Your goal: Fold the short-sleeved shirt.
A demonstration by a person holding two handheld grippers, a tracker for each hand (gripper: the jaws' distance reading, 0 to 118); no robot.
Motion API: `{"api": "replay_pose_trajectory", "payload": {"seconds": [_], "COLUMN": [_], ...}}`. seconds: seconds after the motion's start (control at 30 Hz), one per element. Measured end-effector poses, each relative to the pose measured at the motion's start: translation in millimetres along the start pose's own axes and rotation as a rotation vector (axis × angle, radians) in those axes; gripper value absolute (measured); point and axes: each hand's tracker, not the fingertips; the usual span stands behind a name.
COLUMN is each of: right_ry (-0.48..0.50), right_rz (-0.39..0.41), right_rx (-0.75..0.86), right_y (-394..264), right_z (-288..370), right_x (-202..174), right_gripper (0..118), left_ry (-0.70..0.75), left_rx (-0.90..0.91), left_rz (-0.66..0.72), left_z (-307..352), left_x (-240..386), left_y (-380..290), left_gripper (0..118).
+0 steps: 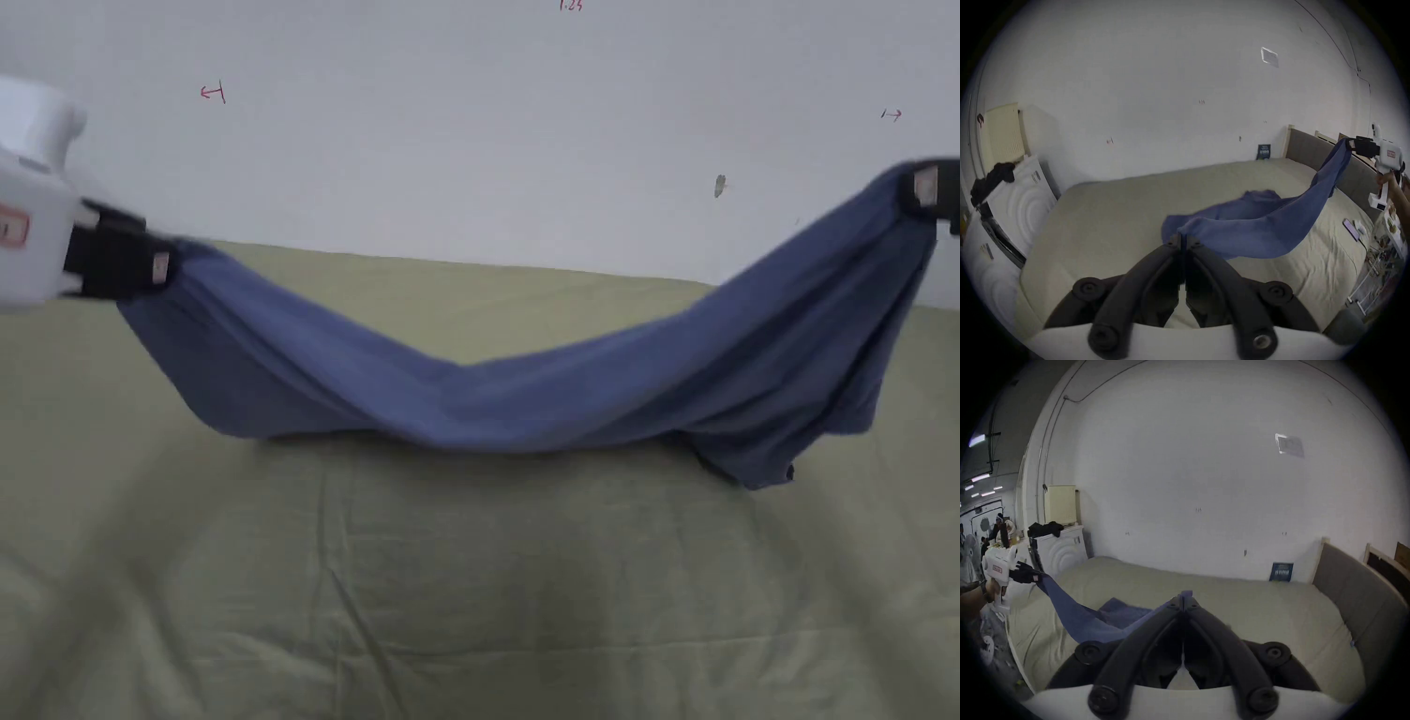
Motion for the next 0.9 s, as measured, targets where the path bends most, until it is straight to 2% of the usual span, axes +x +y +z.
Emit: {"api": "replay_pose_trajectory", "payload": {"seconds": [0.07, 0.23, 0.37, 0.47, 0.57, 0.73, 0.9], "right_ry": [0.025, 0.037, 0.037, 0.025, 0.019, 0.02, 0.039], "right_rz": [-0.069, -0.1, -0.174, -0.218, -0.285, -0.329, -0.363], "right_rx": [-0.035, -0.107, -0.15, -0.169, -0.182, -0.234, -0.259], "right_y": [-30, -95, -139, -165, -187, -217, -246], "right_z": [15, 52, 78, 94, 113, 142, 166], "right_x": [1, -10, -14, -13, -11, -9, -10], "right_gripper": [0, 0, 0, 0, 0, 0, 0], "left_ry": [-0.013, -0.051, -0.102, -0.115, -0.126, -0.159, -0.183], "left_rx": [-0.043, -0.084, -0.123, -0.142, -0.164, -0.169, -0.168], "left_rz": [0.0, 0.059, 0.157, 0.179, 0.196, 0.241, 0.223], "left_z": [6, 21, 32, 39, 47, 63, 74], "left_x": [4, 10, 8, 8, 5, -3, 2], "left_y": [-34, -108, -159, -190, -216, -243, -256], "left_gripper": [2, 2, 2, 2, 2, 2, 2]}}
